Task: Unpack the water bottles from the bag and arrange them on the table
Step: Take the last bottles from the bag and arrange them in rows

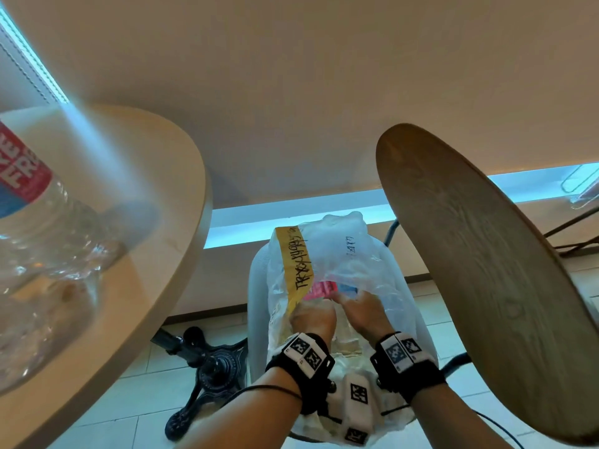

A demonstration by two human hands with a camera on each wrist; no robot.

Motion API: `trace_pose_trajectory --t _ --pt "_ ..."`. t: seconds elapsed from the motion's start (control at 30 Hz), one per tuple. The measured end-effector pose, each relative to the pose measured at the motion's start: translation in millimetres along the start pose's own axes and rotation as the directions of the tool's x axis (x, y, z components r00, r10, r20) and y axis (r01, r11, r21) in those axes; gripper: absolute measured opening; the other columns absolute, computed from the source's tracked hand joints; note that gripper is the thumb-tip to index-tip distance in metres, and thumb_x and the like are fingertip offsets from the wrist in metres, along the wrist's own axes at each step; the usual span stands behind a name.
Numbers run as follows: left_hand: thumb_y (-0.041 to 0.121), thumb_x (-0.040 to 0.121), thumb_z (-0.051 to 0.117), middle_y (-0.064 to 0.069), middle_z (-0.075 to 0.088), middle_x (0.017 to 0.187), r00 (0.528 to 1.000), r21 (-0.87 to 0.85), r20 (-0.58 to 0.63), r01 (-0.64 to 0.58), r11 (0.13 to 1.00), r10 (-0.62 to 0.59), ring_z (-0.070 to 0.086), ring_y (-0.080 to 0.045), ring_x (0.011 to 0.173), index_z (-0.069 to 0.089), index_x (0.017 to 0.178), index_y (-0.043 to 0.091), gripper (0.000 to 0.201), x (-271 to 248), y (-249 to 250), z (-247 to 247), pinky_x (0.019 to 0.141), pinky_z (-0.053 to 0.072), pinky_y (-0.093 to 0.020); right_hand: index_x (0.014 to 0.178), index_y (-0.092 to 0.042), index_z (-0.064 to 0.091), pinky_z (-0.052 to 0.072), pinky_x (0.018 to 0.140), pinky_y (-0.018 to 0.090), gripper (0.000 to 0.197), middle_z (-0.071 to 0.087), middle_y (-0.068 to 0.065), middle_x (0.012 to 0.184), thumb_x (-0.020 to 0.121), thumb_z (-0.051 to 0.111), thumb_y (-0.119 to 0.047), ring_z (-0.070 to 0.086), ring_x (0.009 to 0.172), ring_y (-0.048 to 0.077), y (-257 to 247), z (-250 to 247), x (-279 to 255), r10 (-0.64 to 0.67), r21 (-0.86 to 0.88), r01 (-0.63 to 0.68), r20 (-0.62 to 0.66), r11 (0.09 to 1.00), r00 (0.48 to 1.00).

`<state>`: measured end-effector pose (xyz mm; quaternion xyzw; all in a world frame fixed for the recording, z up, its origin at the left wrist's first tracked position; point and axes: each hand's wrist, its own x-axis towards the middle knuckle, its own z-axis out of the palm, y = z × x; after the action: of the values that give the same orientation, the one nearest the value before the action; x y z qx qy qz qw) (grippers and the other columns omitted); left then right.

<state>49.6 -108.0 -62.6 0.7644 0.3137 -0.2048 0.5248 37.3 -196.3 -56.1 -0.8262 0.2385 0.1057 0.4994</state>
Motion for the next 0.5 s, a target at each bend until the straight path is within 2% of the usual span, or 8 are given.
trace_pose_trajectory --t 0.03,0.1,0.17,0.23,0.3,0.37,0.43,0.5 --pt "0.021 0.081 0.067 -0.016 0.072 0.099 0.999 -0.056 -0.004 0.035 0.998 -0.035 0.07 -0.033 0.095 0.065 0.087 0.012 0.011 0.7 -5.3 2.5 0.088 0.058 -0.042 0.092 -0.004 0.069 0.049 0.074 0.037 0.031 0.072 0.012 0.086 0.091 0.067 -0.035 0.067 0.082 0.029 0.5 -4.8 -2.1 0.042 -0.041 -0.042 0.004 0.998 0.999" --pt "0.03 0.069 0.072 -0.01 0.069 0.089 0.997 -0.134 0.018 0.07 0.988 -0.068 0.069 -0.03 0.081 0.06 0.084 0.013 0.026 -2.6 -11.2 2.4 0.08 0.061 -0.041 0.088 -0.009 0.061 0.048 0.063 0.03 0.027 0.062 0.002 0.077 0.093 0.063 -0.036 0.058 0.066 0.015 3.6 -12.5 -6.1 0.103 -0.125 -0.096 0.053 0.987 0.993" --pt "0.028 0.071 0.076 -0.009 0.068 0.084 0.983 -0.21 0.112 0.168 0.963 -0.147 0.066 -0.024 0.071 0.059 0.088 0.008 0.031 -2.9 -19.7 4.3 0.07 0.059 -0.031 0.096 -0.01 0.06 0.047 0.057 0.025 0.027 0.06 0.003 0.082 0.093 0.061 -0.037 0.057 0.068 0.013 10.2 -22.1 -8.4 0.148 -0.189 -0.129 0.09 0.974 0.985" --pt "0.02 0.075 0.078 -0.012 0.069 0.089 0.959 -0.286 0.209 0.247 0.926 -0.191 0.066 -0.023 0.074 0.058 0.095 0.005 0.033 -13.4 -23.2 2.6 0.066 0.056 -0.031 0.103 -0.008 0.063 0.049 0.059 0.026 0.035 0.064 0.008 0.092 0.09 0.063 -0.04 0.06 0.075 0.016 11.5 -33.2 -16.1 0.172 -0.237 -0.137 0.134 0.962 0.976" --pt "0.018 0.079 0.077 -0.016 0.07 0.098 0.928 -0.319 0.313 0.302 0.898 -0.201 0.068 -0.029 0.087 0.06 0.107 0.003 0.036 -30.8 -22.6 -4.0 0.074 0.058 -0.039 0.104 -0.008 0.062 0.049 0.063 0.027 0.036 0.064 0.009 0.099 0.09 0.063 -0.042 0.061 0.082 0.016 13.0 -46.2 -28.2 0.189 -0.233 -0.142 0.193 0.962 0.963" --pt "0.015 0.086 0.072 -0.019 0.07 0.099 0.891 -0.305 0.402 0.35 0.886 -0.213 0.068 -0.034 0.092 0.062 0.103 0.003 0.023 -50.7 -23.7 -18.6 0.081 0.058 -0.045 0.099 -0.013 0.062 0.047 0.065 0.028 0.032 0.062 0.005 0.097 0.089 0.063 -0.043 0.059 0.082 0.014 18.4 -59.8 -41.3 0.187 -0.239 -0.128 0.244 0.963 0.952" --pt "0.011 0.091 0.068 -0.017 0.067 0.091 0.867 -0.271 0.444 0.371 0.888 -0.227 0.068 -0.03 0.081 0.061 0.09 0.005 0.009 -69.0 -29.5 -34.5 0.069 0.059 -0.038 0.094 -0.013 0.067 0.052 0.068 0.032 0.034 0.065 0.003 0.085 0.085 0.068 -0.046 0.062 0.074 0.015 23.4 -71.2 -57.9 0.181 -0.224 -0.116 0.296 0.968 0.938" --pt "0.008 0.09 0.07 -0.012 0.065 0.088 0.857 -0.196 0.467 0.343 0.919 -0.22 0.07 -0.019 0.07 0.063 0.096 0.006 0.009 -82.5 -35.2 -47.2 0.051 0.055 -0.027 0.096 -0.013 0.073 0.056 0.065 0.031 0.045 0.072 0.004 0.078 0.073 0.075 -0.052 0.07 0.069 0.018 25.3 -83.7 -75.0 0.176 -0.201 -0.112 0.341 0.973 0.923"
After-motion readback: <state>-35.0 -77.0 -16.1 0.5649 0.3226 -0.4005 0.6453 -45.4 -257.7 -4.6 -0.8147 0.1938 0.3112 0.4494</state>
